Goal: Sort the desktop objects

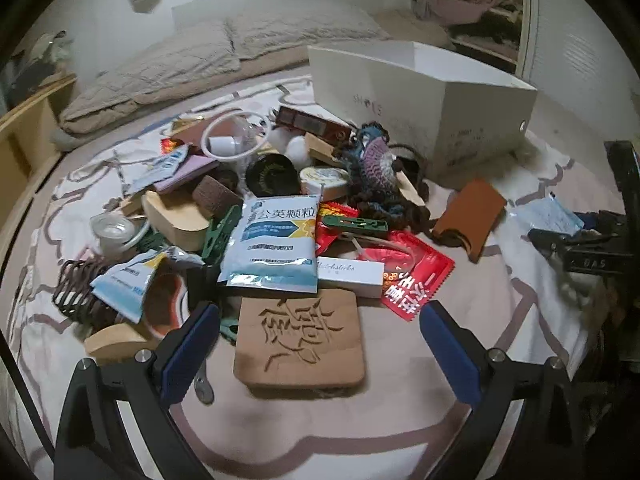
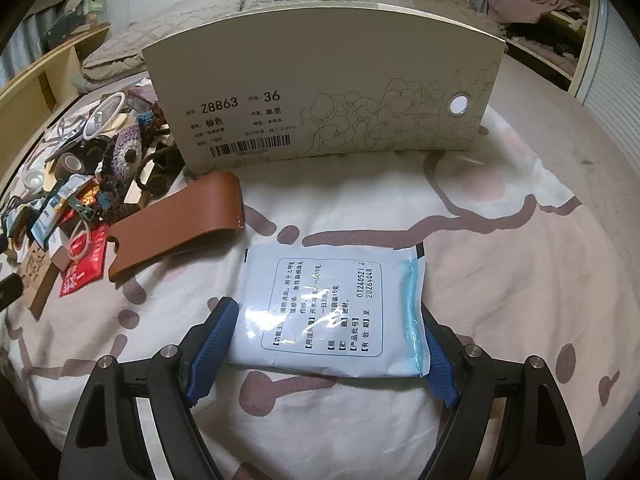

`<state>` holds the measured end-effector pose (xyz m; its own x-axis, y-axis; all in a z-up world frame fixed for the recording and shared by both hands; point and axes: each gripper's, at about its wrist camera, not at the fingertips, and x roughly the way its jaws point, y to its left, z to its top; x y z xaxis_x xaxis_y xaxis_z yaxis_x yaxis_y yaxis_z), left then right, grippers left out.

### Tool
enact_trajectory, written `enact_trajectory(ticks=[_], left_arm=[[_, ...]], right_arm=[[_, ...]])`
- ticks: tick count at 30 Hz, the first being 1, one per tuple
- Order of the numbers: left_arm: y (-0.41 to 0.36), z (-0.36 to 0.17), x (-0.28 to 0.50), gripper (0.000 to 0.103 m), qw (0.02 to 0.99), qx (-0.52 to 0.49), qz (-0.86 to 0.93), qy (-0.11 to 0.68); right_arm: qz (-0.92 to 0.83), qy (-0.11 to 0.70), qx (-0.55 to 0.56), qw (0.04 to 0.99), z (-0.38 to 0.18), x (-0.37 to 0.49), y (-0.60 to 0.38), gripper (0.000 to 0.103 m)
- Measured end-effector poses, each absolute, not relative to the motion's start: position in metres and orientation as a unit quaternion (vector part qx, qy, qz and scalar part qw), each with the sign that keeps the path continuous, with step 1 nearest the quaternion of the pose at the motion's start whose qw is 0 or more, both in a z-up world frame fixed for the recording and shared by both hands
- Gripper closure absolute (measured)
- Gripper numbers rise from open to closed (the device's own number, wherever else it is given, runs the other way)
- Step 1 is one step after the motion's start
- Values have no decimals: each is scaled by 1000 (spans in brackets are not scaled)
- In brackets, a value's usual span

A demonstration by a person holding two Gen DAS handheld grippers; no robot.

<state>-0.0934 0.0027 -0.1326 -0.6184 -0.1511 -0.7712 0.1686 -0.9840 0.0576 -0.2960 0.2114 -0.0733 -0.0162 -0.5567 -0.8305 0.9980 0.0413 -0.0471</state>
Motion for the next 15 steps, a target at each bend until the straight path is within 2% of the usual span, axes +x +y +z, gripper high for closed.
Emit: enact_trajectory(ticks=[3, 7, 15], left_arm=[[-6, -138, -100, 2, 84, 440, -894, 19], [-13, -147, -107, 2, 91, 458, -884, 25], [-14, -159, -114, 2, 83, 483, -871, 25]], right_arm=[[-616, 357, 314, 628, -72, -295, 210, 19], [-615, 362, 297, 635, -71, -290, 209, 2], [-607, 375, 253, 653, -57, -282, 209, 0]])
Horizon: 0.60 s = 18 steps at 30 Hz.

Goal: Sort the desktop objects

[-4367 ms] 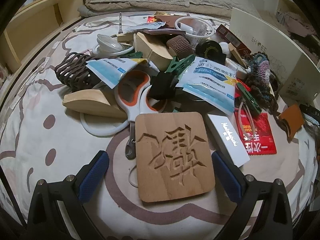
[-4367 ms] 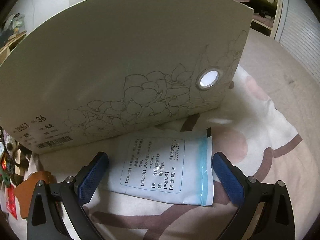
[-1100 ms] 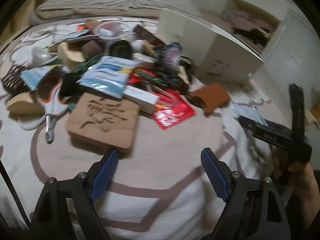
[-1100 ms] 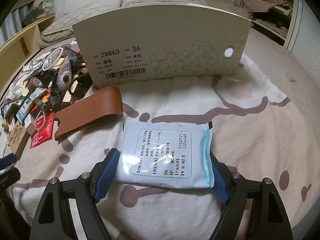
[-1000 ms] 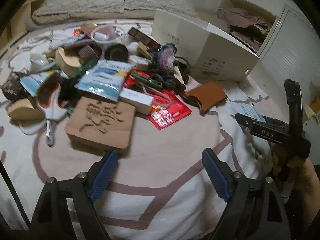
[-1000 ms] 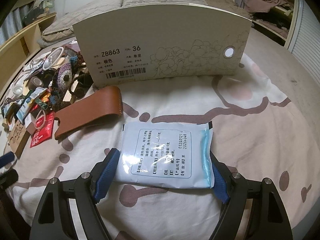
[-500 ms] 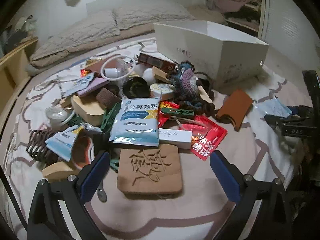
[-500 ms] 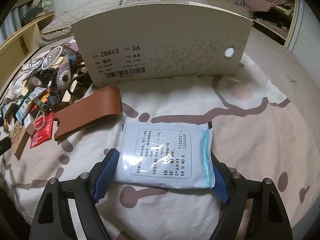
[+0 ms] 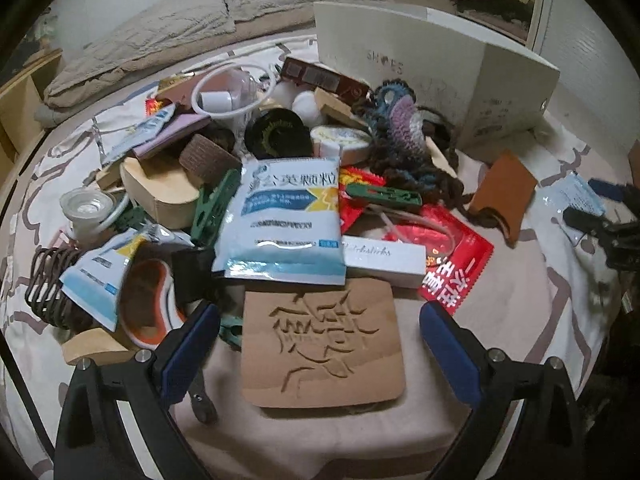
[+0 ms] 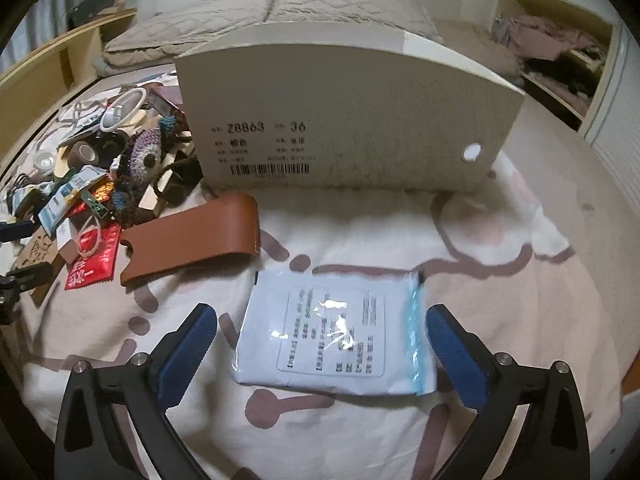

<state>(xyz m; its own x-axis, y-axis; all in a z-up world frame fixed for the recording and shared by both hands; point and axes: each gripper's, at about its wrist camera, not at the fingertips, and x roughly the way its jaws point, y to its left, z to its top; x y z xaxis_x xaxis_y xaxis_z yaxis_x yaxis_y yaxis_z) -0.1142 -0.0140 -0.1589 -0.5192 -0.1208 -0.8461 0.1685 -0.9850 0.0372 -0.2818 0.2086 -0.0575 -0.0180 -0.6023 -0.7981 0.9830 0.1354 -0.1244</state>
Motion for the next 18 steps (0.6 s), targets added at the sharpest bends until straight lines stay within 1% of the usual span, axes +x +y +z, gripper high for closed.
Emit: enact_trajectory(ticks=[5, 12, 18], left_arm=[[-13, -165, -115, 2, 75, 499, -862, 40], [-4, -164, -112, 2, 62, 495, -866, 46], [-3, -165, -111, 2, 72, 490, -868, 46]], right_arm=[[-608, 370, 263, 651, -54, -295, 208, 0], [-624, 352, 284, 638, -46, -319, 203, 0], [-598, 359, 295, 653, -51, -311, 203, 0]])
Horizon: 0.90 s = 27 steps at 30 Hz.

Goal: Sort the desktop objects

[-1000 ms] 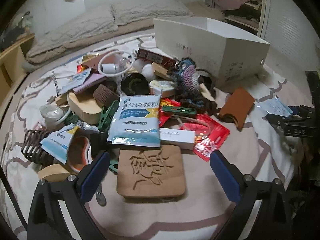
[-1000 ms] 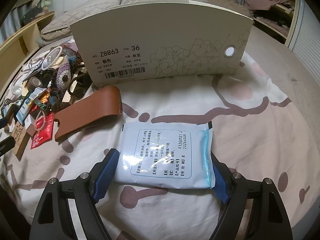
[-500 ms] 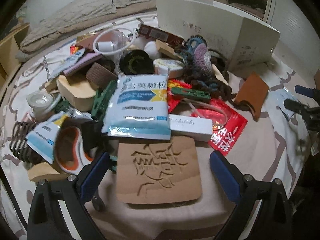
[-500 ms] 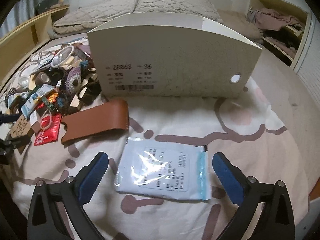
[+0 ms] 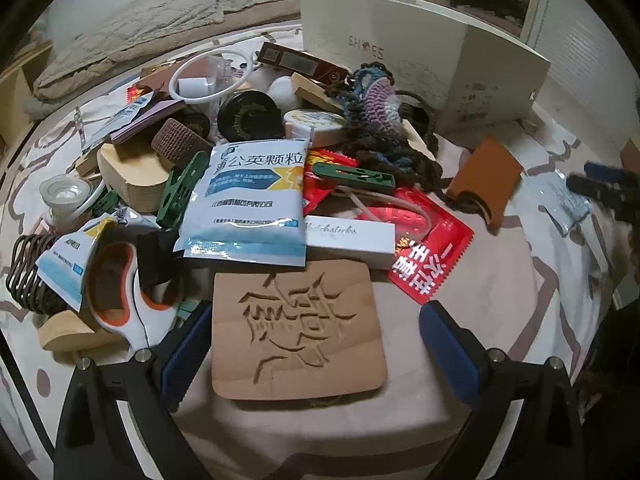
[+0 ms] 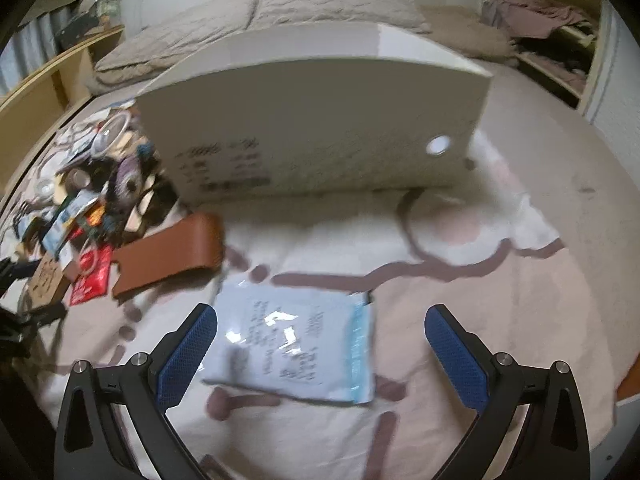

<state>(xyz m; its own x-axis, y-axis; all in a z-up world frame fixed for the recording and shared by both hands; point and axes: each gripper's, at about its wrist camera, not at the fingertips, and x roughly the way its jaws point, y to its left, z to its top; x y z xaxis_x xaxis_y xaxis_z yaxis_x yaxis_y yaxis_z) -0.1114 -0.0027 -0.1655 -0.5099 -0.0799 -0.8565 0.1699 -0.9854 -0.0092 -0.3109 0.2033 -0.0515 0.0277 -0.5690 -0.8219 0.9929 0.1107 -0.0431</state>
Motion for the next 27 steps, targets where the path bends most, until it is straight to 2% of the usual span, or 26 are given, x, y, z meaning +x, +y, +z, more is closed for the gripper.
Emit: enact_trajectory(ticks=[5, 18, 27], left_arm=[[0, -168, -111, 2, 106, 477, -870, 61], [5, -172, -113, 1, 131, 461, -875, 67], [-3, -169, -110, 6, 131, 461, -874, 84]], right_arm=[[-584, 392, 288, 650, -73, -289, 204, 0], [-616, 375, 257, 643, -87, -279, 209, 0], [-603, 365, 273, 655, -88, -288, 200, 0]])
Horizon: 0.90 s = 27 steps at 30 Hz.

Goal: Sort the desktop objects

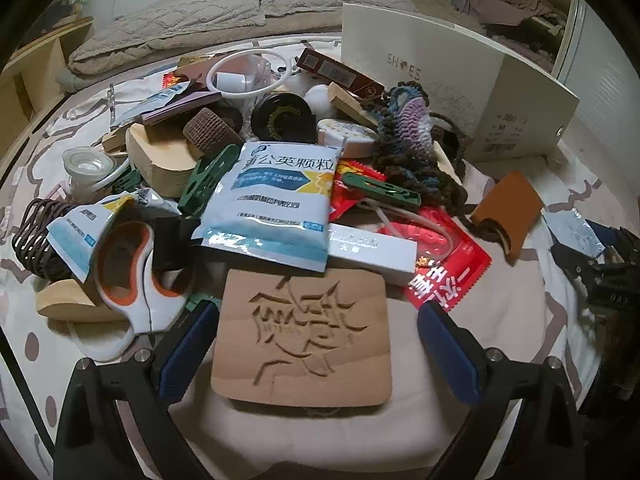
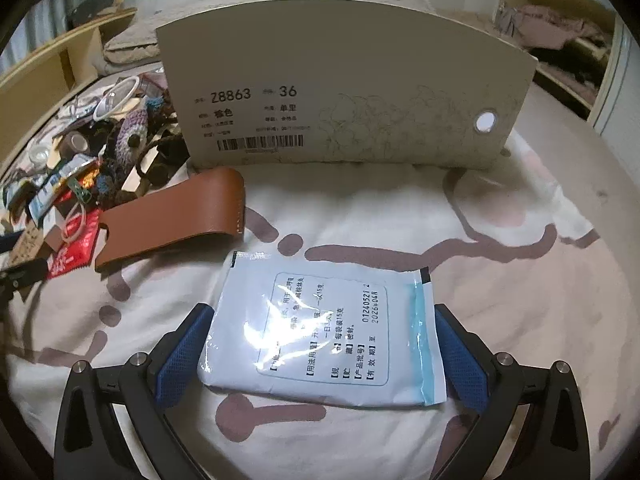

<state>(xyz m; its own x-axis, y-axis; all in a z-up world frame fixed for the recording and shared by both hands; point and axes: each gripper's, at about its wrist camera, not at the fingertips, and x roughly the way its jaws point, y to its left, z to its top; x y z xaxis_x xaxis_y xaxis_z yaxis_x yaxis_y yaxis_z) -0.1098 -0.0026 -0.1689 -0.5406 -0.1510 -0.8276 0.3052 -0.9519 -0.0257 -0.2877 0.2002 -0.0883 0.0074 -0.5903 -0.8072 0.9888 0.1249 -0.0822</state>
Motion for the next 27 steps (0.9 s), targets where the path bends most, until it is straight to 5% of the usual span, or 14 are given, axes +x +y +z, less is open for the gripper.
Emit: enact_trajectory(ticks=[13, 27], left_arm=[[-1, -168, -103, 26, 146, 457, -876, 52], [-1, -166, -102, 27, 153, 453, -876, 66]], right_arm=[[-599, 370, 274, 655, -87, -283, 200, 0], [-595, 361, 268, 667, -80, -280, 203, 15]])
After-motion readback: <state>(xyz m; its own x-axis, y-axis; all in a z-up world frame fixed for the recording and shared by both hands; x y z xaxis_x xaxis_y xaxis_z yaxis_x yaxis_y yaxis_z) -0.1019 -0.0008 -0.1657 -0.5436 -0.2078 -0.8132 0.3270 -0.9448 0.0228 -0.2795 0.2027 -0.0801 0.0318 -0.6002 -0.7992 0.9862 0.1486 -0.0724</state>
